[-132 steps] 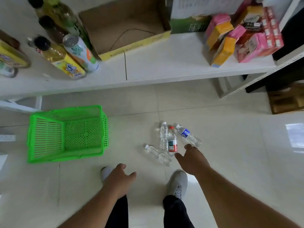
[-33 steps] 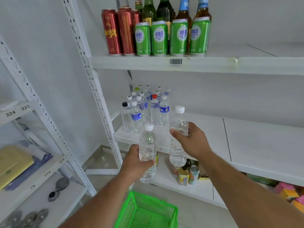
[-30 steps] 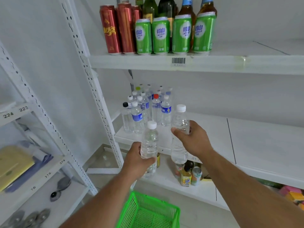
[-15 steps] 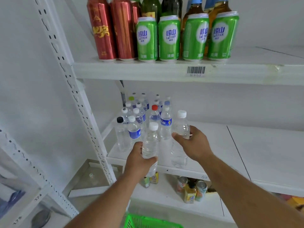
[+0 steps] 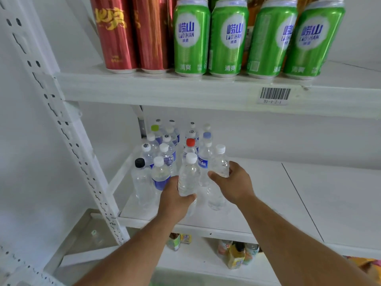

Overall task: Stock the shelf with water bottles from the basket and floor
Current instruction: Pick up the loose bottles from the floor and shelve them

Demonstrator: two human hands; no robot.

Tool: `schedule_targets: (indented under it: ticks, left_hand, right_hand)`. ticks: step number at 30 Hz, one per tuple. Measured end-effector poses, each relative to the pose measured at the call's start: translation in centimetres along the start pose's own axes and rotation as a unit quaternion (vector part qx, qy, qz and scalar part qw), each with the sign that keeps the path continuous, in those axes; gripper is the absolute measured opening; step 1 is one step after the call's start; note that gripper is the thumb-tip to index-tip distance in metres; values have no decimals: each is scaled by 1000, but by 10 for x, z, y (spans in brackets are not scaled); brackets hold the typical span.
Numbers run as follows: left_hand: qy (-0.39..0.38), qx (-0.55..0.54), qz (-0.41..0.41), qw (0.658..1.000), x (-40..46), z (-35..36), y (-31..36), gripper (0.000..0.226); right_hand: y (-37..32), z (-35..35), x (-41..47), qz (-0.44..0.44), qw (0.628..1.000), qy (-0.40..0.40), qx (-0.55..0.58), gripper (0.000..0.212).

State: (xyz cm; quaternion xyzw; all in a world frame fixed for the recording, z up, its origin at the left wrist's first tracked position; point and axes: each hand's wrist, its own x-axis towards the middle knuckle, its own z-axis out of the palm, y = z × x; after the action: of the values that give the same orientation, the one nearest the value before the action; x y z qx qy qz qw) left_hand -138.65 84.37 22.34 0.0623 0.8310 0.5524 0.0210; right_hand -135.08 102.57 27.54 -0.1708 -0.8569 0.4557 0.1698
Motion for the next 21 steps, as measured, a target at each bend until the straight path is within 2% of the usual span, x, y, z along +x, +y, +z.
schedule_targets:
  ticks: [6,14,19,21]
  left_hand:
    - [8,5,-8,1000,30,22,-11,44]
    - [40,-33,-9,999,63,41,-20,51]
    - [48,-26,-14,998,74,46,-28,55]
    - [43,-21,-23,999,77,47,-31,56]
  right_hand:
    - [18,15,32,16,1000,-14,-17,32]
    - [34,39,51,32,998,-55,-21,39]
    - [37,47,58,36,998,-59,-4,35]
    - [39,49,60,40,997,-60,2,26]
